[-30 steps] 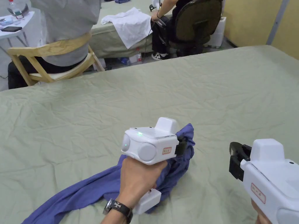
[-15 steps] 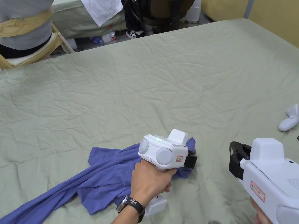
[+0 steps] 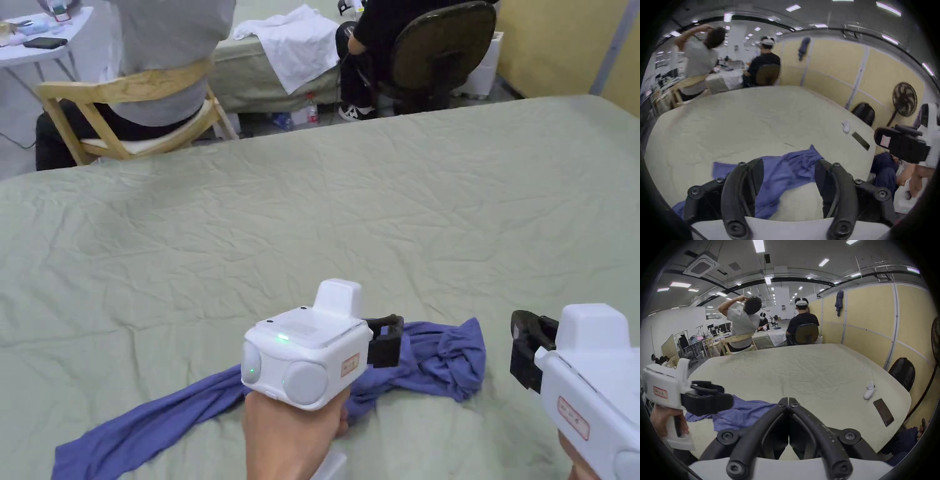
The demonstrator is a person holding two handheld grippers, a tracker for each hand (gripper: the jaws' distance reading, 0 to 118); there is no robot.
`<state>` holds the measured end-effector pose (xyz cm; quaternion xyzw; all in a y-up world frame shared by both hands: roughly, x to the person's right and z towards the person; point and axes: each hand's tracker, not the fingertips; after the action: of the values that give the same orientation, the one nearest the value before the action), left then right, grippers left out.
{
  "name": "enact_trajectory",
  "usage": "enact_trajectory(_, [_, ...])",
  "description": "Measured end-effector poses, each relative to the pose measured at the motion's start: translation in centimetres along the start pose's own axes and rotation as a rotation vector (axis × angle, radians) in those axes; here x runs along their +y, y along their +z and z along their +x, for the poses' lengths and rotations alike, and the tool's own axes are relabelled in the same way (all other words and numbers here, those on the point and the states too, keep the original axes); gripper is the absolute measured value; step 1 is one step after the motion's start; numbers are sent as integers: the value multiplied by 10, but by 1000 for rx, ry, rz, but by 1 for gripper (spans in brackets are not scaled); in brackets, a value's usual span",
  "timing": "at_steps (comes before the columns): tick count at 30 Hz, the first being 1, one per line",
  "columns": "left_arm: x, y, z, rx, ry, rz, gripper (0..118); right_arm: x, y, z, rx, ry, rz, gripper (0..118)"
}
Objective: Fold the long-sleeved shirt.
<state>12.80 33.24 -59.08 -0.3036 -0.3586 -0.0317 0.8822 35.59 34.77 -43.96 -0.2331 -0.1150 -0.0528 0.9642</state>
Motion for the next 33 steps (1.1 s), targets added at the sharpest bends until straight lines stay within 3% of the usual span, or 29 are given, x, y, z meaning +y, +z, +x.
enact_trajectory(9, [-51, 137, -84, 372, 163, 159, 69, 11, 14, -53, 62, 67, 47, 1])
enact_trajectory(12, [-69, 172, -107, 437, 202, 144, 65, 14, 18, -66, 78, 90, 56, 1])
enact_trajectory(13, [-76, 181, -113, 437, 217, 144, 58, 15, 19, -70, 83, 98, 61, 1])
enact_trajectory(15, [-86, 198, -121, 434, 229, 164, 17, 16, 20, -76, 90, 100, 67, 1])
enact_trajectory(16, [-89, 203, -122, 464, 223, 171, 8, 16, 20, -79, 97, 96, 68, 1])
enact_trajectory(18, [-95, 212, -122, 489, 202, 166, 0, 15, 20, -84, 110, 90, 68, 1])
enact_trajectory(23, [-99, 217, -148, 473, 228, 153, 0, 11, 17, -95, 122, 111, 54, 1])
enact_trajectory(28, [-95, 197, -201, 337, 342, -172, 0, 10, 10, -98, 131, 128, 34, 1])
enact_trajectory(31, [-102, 177, -224, 335, 312, -250, 0, 7, 2, -99, 130, 136, 19, 1])
enact_trajectory(32, [-104, 171, -232, 349, 309, -279, 4, 7, -1, -99, 130, 142, 12, 1])
enact_trajectory(33, [-104, 165, -234, 334, 320, -300, 20, 6, -5, -99, 127, 148, 7, 1])
